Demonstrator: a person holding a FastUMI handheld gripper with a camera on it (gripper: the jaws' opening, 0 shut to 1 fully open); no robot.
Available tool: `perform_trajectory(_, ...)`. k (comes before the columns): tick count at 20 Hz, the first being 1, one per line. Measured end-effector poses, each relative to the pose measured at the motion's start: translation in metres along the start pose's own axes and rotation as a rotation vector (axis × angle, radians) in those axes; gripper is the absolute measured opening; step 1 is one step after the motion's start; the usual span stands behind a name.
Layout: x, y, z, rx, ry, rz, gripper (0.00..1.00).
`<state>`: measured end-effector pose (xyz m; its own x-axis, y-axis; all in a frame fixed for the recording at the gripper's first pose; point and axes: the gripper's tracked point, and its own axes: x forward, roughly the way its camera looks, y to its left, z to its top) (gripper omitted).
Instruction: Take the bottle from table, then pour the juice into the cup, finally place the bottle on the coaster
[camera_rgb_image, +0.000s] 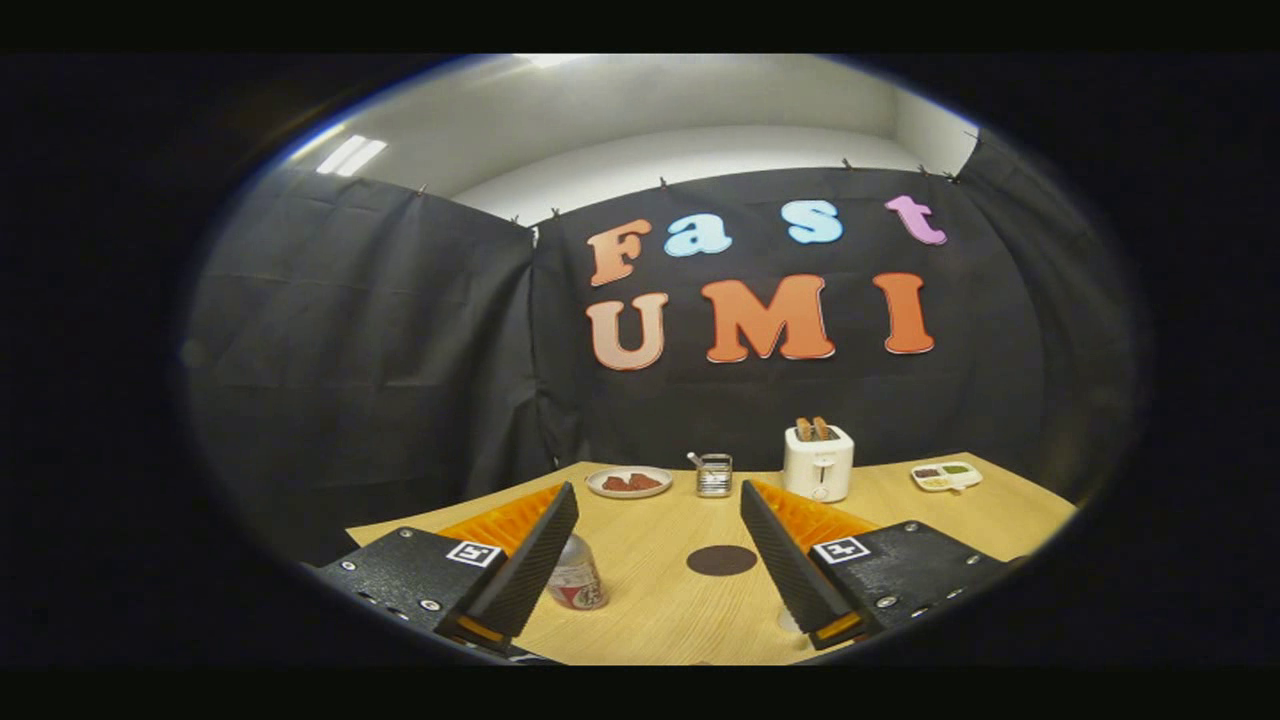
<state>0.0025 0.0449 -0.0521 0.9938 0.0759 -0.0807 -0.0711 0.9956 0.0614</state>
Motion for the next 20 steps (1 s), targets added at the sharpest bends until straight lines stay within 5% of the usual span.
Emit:
perform_trajectory(10, 0.013, 0.046, -0.078, 0.096, 0.151, 0.066, 0.97)
perform_trajectory(20, 0.05, 0.08, -0.139, 0.024, 0.213, 0.073, 0.98)
